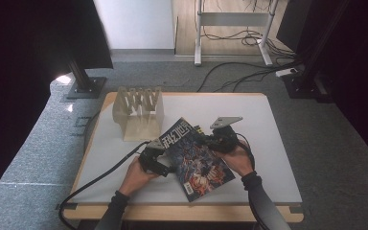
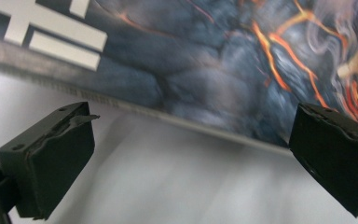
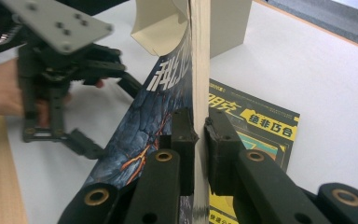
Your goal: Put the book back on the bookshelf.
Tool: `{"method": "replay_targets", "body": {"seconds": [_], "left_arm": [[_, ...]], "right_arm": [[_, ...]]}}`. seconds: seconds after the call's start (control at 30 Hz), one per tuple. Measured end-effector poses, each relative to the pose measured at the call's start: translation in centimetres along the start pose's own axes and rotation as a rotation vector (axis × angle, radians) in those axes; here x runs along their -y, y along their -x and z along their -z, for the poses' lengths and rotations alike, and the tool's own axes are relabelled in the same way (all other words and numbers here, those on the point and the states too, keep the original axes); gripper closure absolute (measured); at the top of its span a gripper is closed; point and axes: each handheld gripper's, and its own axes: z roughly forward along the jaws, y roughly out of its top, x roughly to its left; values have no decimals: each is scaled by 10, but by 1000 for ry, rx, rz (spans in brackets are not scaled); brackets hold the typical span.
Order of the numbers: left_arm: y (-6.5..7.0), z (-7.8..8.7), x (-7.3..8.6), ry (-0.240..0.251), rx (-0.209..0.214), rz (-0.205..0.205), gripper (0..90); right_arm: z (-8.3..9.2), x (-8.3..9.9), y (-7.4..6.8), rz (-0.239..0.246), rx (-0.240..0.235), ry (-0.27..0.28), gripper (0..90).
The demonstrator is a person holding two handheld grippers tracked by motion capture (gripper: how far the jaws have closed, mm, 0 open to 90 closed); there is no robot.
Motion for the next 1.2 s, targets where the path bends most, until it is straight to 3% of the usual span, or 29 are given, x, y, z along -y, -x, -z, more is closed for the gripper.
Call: {"method": "replay_targets", "body": {"seconds": [0.17, 0.4, 0.53, 0.63, 0.77, 0.83, 0.93, 1.1, 1.2], "left_arm": [[-2, 1, -6, 33, 13, 25, 10], [2, 21, -20, 109, 2, 5, 34], [9, 31, -29, 101, -61, -43, 55], [12, 37, -35, 87, -119, -59, 166], [10, 42, -37, 76, -139, -46, 262], [8, 45, -38, 73, -139, -34, 353], [10, 48, -40, 72, -143, -56, 373], [11, 60, -45, 108, -122, -49, 486], [15, 65, -49, 102, -148, -82, 506]], "right_arm": [[3, -1, -1, 1, -12, 6, 817], [11, -1, 2, -9, -23, 39, 816], [12, -3, 1, -9, -26, 53, 814], [13, -6, 0, 3, -23, 54, 812], [14, -6, 0, 3, -24, 57, 811], [15, -7, 0, 6, -25, 60, 811], [15, -7, 0, 6, -25, 58, 810], [15, -9, 0, 18, -12, 46, 807], [16, -10, 0, 24, -11, 51, 807]]}}
